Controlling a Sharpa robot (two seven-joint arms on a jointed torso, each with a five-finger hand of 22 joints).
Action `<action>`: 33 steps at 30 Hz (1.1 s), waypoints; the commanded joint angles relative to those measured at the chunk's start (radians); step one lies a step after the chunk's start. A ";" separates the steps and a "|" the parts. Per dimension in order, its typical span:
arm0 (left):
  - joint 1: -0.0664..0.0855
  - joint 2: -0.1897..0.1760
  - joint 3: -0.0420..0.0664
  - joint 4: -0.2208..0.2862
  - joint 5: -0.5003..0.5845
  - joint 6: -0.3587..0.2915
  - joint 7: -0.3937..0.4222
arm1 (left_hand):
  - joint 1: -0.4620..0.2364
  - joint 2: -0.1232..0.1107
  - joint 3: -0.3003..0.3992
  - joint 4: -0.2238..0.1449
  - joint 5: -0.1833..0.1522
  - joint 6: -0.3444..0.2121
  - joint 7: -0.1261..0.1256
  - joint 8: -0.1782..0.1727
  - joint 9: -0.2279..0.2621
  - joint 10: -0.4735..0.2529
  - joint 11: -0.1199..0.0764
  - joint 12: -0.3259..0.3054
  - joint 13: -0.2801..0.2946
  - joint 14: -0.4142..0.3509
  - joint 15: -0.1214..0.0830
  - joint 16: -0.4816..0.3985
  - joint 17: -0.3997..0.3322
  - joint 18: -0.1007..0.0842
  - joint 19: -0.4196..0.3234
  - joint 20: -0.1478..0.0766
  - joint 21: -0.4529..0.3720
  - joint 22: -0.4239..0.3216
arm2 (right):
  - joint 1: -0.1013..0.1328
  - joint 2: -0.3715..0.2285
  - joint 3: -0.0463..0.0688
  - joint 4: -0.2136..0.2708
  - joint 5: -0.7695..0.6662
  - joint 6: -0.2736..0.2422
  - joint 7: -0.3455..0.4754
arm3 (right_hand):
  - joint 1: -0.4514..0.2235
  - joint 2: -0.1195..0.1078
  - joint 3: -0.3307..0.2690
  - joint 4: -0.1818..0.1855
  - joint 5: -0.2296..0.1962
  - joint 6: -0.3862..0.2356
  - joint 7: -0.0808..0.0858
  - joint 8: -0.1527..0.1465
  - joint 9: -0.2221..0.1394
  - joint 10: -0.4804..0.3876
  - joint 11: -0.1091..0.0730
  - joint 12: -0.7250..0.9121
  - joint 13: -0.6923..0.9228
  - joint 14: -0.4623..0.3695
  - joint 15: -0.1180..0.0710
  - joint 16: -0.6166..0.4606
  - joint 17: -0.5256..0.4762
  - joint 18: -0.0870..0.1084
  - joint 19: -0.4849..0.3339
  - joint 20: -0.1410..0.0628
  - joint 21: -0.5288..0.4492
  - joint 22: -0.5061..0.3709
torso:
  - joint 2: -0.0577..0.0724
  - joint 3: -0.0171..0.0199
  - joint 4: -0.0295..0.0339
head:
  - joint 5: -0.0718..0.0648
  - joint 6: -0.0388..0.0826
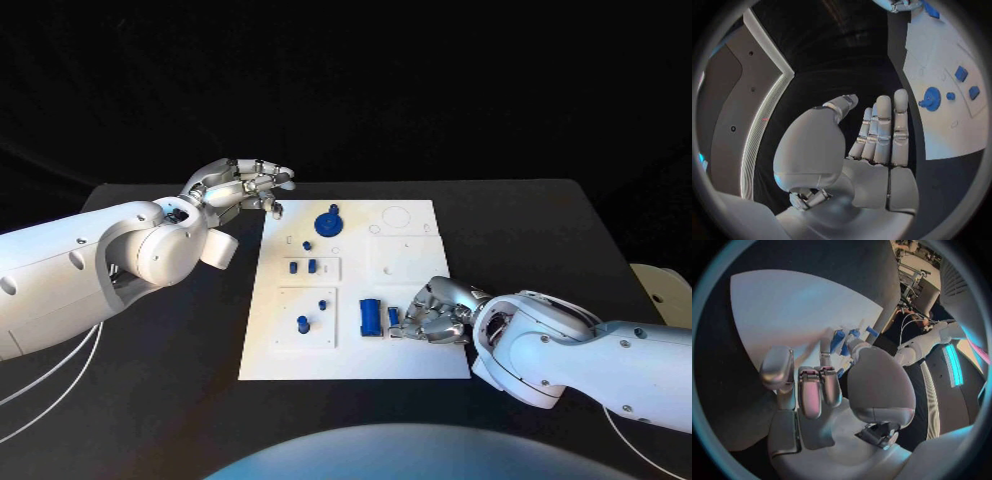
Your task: Assemble the parts on the task board
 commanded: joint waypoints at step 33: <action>-0.002 0.004 -0.009 -0.004 0.000 0.015 0.004 | -0.002 0.011 -0.001 0.006 0.005 -0.006 0.012 0.006 0.001 -0.008 -0.001 0.005 -0.001 -0.007 -0.003 0.005 -0.002 0.011 0.006 0.001 -0.007 -0.002 | 0.004 0.001 0.003 -0.023 0.024 -0.003 0.091 | 0.036 0.043 -0.098 -0.002 -0.008 0.001 -0.002 -0.008 0.010 0.063 -0.008 0.000 0.200 0.102 -0.007 0.004 0.263 -0.013 0.003 -0.004 -0.012 0.059 | -0.002 -0.0018 -0.0017 | 0.008 0.000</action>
